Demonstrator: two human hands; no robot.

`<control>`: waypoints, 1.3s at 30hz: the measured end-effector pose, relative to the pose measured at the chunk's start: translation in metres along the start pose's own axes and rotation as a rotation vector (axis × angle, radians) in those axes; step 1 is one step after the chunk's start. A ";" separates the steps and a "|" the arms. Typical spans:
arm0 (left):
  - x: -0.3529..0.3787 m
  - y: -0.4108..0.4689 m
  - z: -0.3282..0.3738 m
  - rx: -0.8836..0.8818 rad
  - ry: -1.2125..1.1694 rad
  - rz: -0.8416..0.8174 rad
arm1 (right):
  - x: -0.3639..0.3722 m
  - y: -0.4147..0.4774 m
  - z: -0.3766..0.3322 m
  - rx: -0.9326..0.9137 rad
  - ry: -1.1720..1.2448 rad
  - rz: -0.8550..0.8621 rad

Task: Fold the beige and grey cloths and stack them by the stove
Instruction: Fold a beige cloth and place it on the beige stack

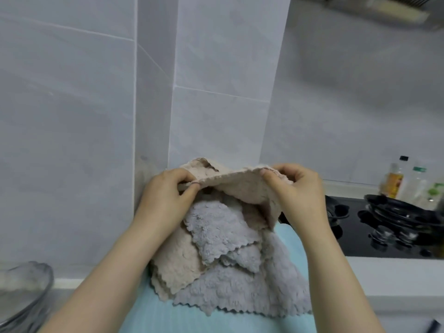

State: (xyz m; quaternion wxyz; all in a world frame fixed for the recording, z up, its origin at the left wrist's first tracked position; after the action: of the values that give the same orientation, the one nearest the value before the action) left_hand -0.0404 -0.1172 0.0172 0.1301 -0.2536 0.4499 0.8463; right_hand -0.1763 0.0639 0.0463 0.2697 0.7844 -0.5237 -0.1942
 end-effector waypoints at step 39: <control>-0.061 -0.003 0.050 -0.271 -1.307 -0.096 | -0.011 -0.020 -0.076 -0.333 0.190 -0.027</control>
State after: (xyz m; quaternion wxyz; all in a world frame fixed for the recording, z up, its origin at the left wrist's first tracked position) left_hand -0.0032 -0.0737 0.0720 0.3803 0.2776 0.1564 0.8682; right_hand -0.1215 0.0964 0.0933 0.4413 0.7507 -0.4459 -0.2069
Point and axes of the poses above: each hand's wrist, its own y-axis towards the middle knuckle, its own x-axis out of the palm, z = x × y, the point moved 4 cm from there along y, towards the middle knuckle, and after that the axes turned 12 degrees about y, right-handed, at the moved point
